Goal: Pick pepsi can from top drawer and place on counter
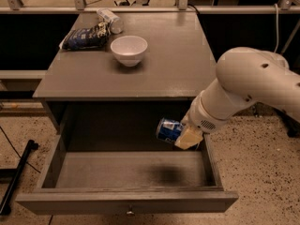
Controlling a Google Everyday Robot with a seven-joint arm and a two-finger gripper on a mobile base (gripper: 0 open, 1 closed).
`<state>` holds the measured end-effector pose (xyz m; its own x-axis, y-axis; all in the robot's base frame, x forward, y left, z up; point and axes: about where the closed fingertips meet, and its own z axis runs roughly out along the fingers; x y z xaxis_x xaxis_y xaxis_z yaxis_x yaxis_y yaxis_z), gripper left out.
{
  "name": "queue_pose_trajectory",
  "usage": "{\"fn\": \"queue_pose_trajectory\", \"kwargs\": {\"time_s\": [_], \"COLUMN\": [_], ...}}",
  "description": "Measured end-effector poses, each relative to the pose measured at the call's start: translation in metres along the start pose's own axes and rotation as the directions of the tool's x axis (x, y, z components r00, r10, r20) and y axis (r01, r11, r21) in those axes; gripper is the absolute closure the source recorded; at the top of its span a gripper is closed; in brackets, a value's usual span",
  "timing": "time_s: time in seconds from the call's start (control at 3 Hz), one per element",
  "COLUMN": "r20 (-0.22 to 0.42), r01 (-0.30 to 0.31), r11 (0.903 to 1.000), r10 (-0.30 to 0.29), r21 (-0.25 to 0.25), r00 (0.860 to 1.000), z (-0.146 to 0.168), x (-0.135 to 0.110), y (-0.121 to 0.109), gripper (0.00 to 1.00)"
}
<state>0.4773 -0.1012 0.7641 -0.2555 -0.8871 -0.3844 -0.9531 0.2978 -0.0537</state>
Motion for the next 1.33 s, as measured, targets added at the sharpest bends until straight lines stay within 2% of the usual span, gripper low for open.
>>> {"fn": "queue_pose_trajectory", "kwargs": {"time_s": [0.33,0.67,1.0,1.33], "r20": [0.028,0.05,0.068,0.068], "r01": [0.014,0.038,0.054,0.065], "r11": [0.9999,0.9992,0.9959,0.9925], "r10": [-0.013,-0.039,-0.059,-0.073], "r21": [-0.008,0.015,0.072,0.103], "r00": [1.0,0.998,0.996,0.995], "z": [-0.021,-0.05,-0.087,-0.099], "x": [-0.003,-0.011,-0.018,-0.029], "y": [-0.006,-0.017,-0.036,-0.058], "gripper": [1.0,1.0,1.0,1.0]}}
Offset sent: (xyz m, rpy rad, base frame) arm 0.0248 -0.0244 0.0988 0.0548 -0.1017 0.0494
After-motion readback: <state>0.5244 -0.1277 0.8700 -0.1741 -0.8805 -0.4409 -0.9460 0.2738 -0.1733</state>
